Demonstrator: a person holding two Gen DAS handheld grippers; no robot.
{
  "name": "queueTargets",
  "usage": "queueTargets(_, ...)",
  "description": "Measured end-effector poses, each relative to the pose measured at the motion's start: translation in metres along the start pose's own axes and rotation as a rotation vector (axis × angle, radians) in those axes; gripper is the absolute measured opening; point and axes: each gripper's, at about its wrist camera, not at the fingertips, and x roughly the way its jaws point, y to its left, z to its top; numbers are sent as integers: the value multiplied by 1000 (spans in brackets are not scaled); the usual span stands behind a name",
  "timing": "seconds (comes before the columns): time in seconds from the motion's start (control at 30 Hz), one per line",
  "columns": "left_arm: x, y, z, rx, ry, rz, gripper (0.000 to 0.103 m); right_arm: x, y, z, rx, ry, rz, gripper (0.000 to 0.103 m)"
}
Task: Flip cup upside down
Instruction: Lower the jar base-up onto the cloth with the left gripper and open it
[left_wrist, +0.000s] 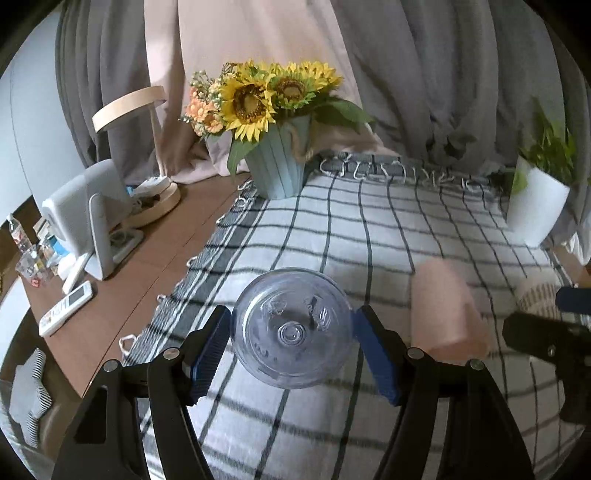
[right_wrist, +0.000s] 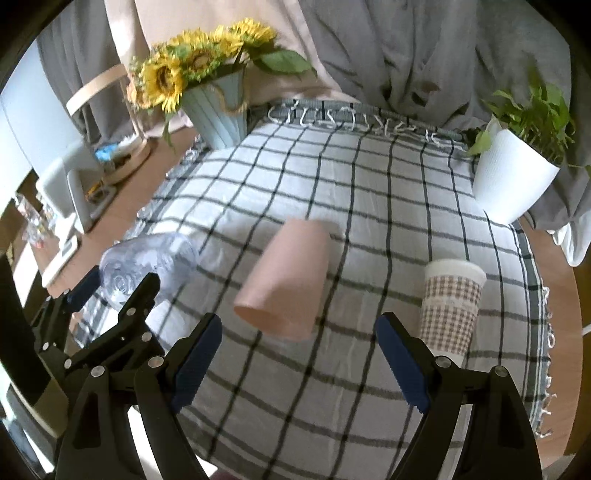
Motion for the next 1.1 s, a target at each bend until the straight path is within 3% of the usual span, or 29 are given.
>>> queueTargets(0.5,37,19,48,-49,66,-65,69,3,8,41,57,-74,33,86)
queueTargets(1.1,49,28,59,-32,103,-127,69,6,8,47,135,-82,28,86)
